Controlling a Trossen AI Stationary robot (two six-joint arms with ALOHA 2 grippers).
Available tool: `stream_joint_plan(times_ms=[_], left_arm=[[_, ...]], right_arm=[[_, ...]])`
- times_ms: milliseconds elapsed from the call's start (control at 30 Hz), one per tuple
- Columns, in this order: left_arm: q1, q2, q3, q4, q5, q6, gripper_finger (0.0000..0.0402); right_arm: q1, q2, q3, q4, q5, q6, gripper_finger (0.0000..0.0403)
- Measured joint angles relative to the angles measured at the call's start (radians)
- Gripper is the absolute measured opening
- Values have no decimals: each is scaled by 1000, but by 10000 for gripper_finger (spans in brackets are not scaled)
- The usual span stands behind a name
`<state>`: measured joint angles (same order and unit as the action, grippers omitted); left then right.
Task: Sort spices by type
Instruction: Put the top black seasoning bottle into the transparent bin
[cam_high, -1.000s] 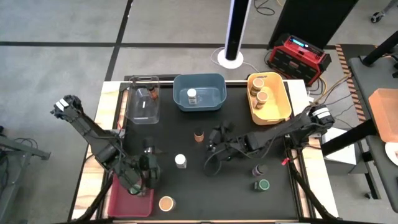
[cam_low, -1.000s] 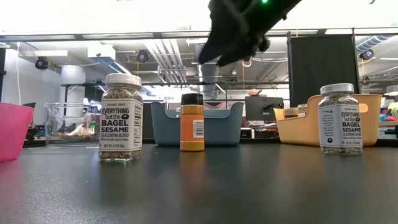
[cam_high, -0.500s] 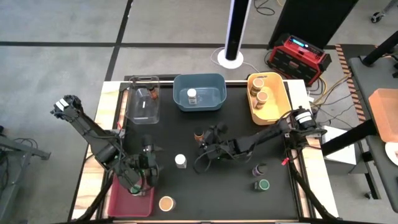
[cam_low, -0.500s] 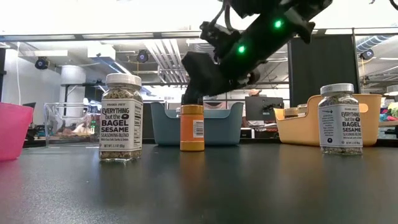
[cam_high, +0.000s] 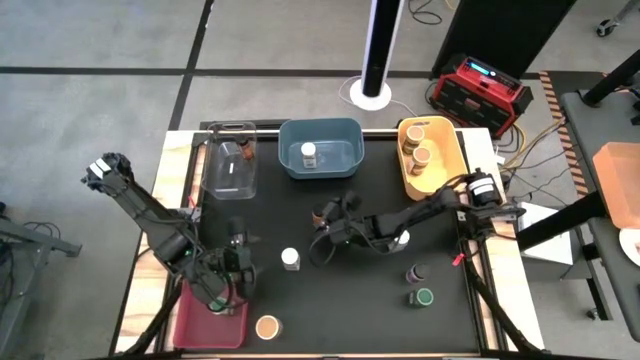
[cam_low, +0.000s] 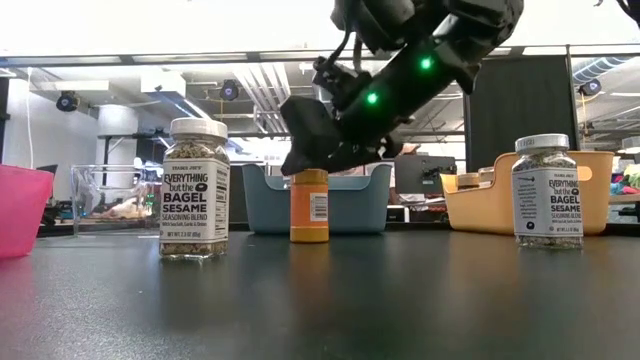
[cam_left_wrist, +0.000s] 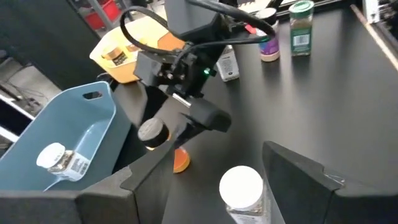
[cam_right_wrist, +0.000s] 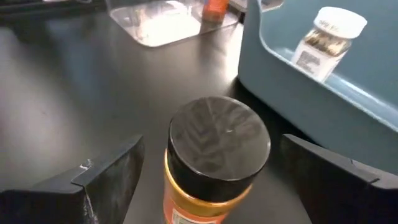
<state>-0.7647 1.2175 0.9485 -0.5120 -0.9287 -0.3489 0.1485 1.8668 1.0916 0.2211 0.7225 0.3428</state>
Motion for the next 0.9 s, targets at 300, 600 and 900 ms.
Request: stream_joint_plan(times_ms=[300,600,900], left_arm=[[0,0,-31,13,-17,-3,228],[1,0,-32,13,-32,-3,228],[1,0,-32,11,-42,18,228]], right_arm=[[-6,-2,0,4,0,3,355],[-6,-2,0,2,0,14,231],[-5,-11,0,-1,1,13,193]])
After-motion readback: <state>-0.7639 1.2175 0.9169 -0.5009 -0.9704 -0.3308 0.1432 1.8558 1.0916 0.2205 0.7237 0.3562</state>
